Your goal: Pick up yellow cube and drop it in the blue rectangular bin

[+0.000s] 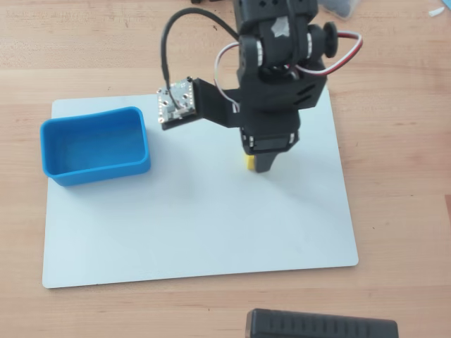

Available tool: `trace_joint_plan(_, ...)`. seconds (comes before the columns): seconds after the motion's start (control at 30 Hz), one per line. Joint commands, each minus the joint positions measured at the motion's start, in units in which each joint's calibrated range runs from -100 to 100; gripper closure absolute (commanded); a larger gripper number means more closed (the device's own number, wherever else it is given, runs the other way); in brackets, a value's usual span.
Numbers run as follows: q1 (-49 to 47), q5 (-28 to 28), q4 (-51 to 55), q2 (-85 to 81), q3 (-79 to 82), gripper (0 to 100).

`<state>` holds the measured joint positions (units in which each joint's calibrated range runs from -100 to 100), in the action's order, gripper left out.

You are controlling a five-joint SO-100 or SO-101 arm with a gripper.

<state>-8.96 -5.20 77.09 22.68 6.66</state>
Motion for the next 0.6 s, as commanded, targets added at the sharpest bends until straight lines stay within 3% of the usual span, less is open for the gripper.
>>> trace_joint_plan(0.0, 2.7, -0.3, 3.8, -11.2, -6.0, 95)
trace_joint_plan(0.57, 10.5, 1.1, 21.7, -22.9, -29.9, 96)
